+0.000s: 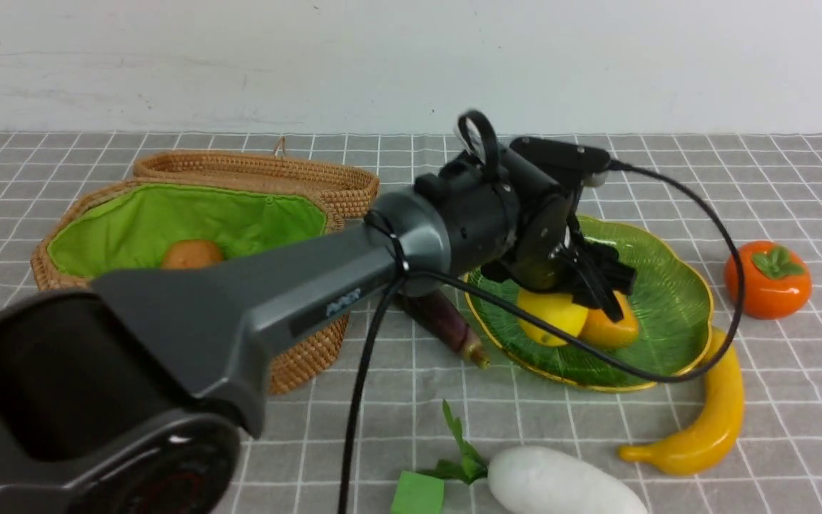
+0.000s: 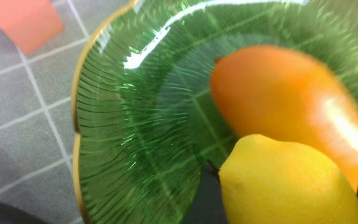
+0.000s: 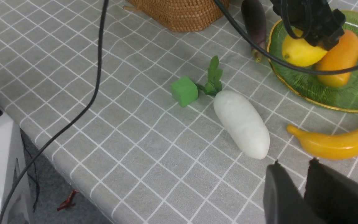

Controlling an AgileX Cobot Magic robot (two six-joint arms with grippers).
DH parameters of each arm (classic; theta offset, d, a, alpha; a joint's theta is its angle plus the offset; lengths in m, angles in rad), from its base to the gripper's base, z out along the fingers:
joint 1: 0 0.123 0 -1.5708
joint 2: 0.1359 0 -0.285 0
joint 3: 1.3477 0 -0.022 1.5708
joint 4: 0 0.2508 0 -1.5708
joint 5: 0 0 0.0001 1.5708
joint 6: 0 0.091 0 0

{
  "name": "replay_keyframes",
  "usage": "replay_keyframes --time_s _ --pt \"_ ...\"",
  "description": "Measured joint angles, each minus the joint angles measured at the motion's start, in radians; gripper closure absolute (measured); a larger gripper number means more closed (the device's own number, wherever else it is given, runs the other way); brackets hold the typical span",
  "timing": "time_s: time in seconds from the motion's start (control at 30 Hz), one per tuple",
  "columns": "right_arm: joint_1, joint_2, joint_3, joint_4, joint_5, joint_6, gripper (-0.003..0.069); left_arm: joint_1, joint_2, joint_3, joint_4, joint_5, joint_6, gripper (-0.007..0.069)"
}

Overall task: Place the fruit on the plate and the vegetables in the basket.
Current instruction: Grab a lemon with your left arm and place it on the plate on the right, then use the left arm to grab an eggplant and put it into the left basket

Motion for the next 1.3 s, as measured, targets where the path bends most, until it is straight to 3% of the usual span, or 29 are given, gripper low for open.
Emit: replay_keyframes --time_s 0.1,0.33,0.5,0.57,0.63,0.73,0.8,0.87,1.03,1.3 --pt "0.0 0.0 0.0 0.0 0.005 0.006 0.0519 0.0 0.001 -0.013 0.013 0.001 0.001 -0.0036" --pt "0.0 0.0 0.0 0.0 0.006 0.006 0.0519 0.0 -0.06 -0.017 0.024 0.022 0.002 -0.0026" --pt "0.0 0.0 0.0 -0.008 0.006 0.006 0.0519 0.0 -0.141 -0.019 0.032 0.179 0.001 0.0104" --pt "0.0 0.0 0.0 -0.008 0.006 0.006 0.0517 0.0 -0.178 -0.023 0.036 0.321 -0.017 0.024" --pt "0.0 0.0 0.0 -0.008 0.006 0.006 0.0517 0.0 -0.185 -0.025 0.045 0.399 -0.047 0.0318" --pt "0.0 0.0 0.0 -0.008 0.006 0.006 0.0517 0.0 -0.166 -0.025 0.068 0.451 -0.097 0.0351" --pt "0.0 0.0 0.0 -0.008 0.006 0.006 0.0517 0.0 -0.141 -0.025 0.094 0.459 -0.129 0.0347" --pt "0.0 0.0 0.0 -0.008 0.006 0.006 0.0517 0.006 -0.086 -0.025 0.156 0.453 -0.234 0.0287" --pt "0.0 0.0 0.0 -0.008 0.006 0.006 0.0517 0.045 -0.032 -0.025 0.168 0.45 -0.371 0.0189" --pt "0.0 0.0 0.0 -0.008 0.009 0.006 0.0515 0.092 0.01 -0.025 0.196 0.393 -0.416 0.0135"
